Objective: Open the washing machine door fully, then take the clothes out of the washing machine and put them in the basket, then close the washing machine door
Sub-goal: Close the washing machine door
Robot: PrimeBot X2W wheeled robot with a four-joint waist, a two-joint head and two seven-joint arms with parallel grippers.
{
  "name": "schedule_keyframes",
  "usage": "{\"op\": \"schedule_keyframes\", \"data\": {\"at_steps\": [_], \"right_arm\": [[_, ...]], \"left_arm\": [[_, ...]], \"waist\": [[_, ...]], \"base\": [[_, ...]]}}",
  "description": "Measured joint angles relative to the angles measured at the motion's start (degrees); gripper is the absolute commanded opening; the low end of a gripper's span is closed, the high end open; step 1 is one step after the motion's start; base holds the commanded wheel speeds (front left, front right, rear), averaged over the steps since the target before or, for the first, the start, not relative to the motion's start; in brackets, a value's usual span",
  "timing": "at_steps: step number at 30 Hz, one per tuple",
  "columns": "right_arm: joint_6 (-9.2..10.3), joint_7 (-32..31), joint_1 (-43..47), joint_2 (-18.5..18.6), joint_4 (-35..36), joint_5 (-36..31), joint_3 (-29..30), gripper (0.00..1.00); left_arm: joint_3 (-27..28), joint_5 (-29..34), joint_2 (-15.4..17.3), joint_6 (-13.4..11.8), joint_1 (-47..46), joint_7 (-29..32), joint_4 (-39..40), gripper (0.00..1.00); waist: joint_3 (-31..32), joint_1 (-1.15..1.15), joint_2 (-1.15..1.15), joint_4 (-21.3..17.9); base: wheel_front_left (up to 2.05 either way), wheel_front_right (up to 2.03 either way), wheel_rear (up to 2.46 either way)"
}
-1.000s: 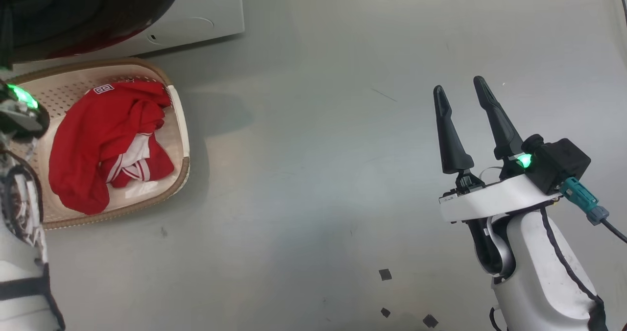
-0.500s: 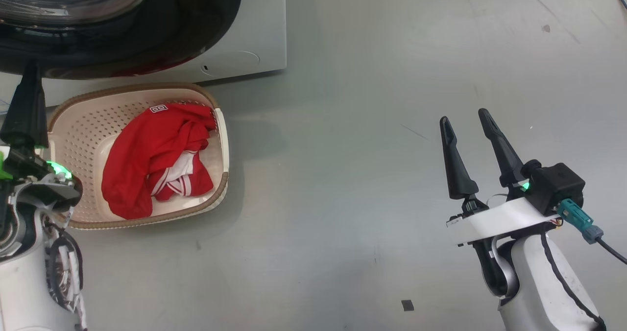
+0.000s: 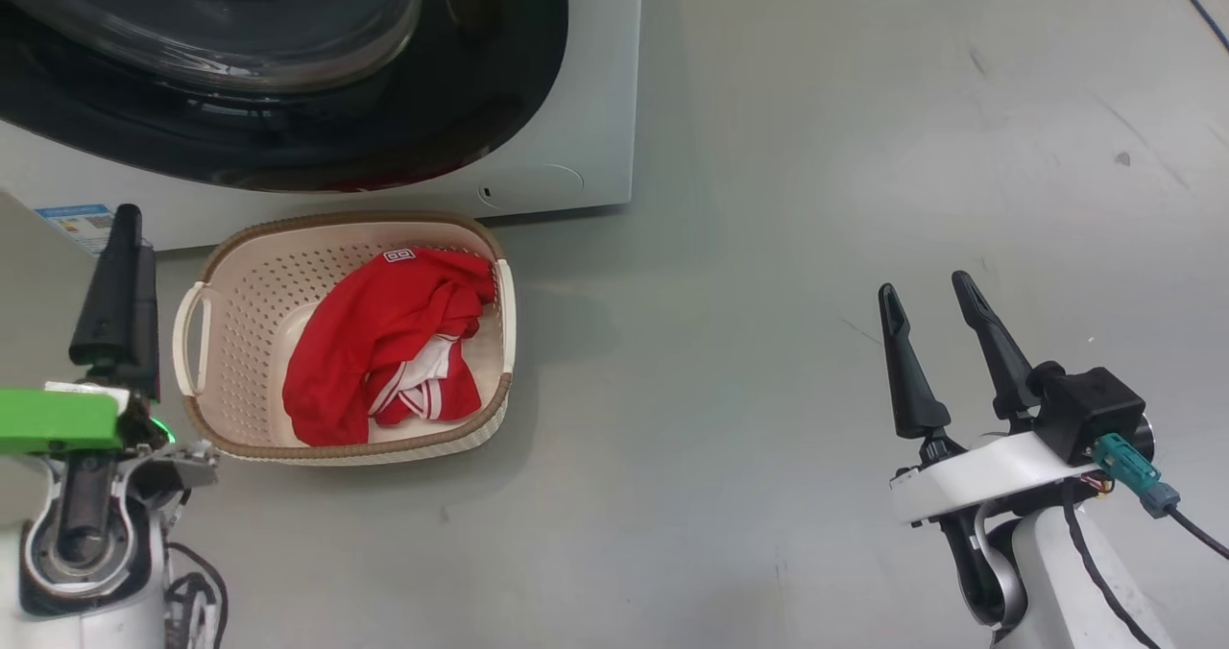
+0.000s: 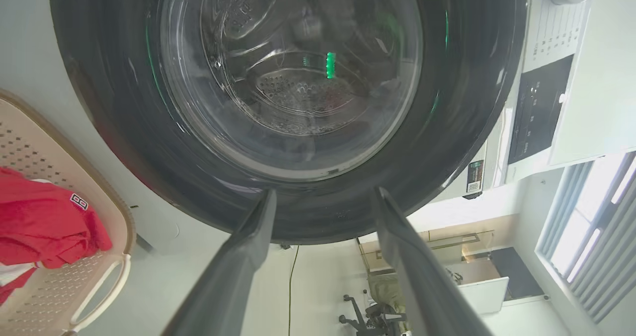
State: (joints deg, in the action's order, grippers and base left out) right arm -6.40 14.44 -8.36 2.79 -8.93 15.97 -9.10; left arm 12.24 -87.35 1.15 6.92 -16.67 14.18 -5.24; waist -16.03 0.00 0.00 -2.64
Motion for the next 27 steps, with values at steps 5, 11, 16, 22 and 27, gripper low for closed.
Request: {"op": "schedule_keyframes", "data": {"at_steps": [5, 11, 16, 22, 27], "right_arm": [[0.00, 0.0, 1.4, 0.0, -0.3, -0.6, 0.7, 1.00], [0.00, 0.0, 2.6, 0.1, -0.5, -1.1, 1.5, 1.00], [-0.01, 0.0, 3.6, 0.2, -0.6, -1.7, 1.6, 1.00], [-0.02, 0.0, 5.5, 0.2, -0.9, -2.4, 1.4, 1.00], [-0.02, 0.0, 7.8, 0.2, -1.7, -2.5, 1.3, 1.00]], "left_arm": [[-5.0, 13.1, 0.3, 0.0, 3.7, -4.3, 3.6, 1.00], [-9.9, 29.7, 5.7, 0.0, 6.6, -11.5, 6.5, 1.00], [-13.5, 43.8, 9.8, 0.0, 10.1, -17.1, 6.4, 1.00], [-16.0, 53.7, 10.6, -0.4, 14.7, -21.5, 4.4, 1.00], [-18.3, 57.8, 10.2, -2.7, 17.8, -23.3, 3.1, 1.00]], "waist": [[2.3, 0.00, 0.00, 1.6], [5.0, 0.00, 0.00, 3.4], [7.3, 0.00, 0.00, 4.4], [9.7, 0.00, 0.00, 5.0], [11.6, 0.00, 0.00, 4.8]], "base": [[0.00, 0.00, 0.00], [0.00, 0.00, 0.00], [0.00, 0.00, 0.00], [0.00, 0.00, 0.00], [0.00, 0.00, 0.00]]}}
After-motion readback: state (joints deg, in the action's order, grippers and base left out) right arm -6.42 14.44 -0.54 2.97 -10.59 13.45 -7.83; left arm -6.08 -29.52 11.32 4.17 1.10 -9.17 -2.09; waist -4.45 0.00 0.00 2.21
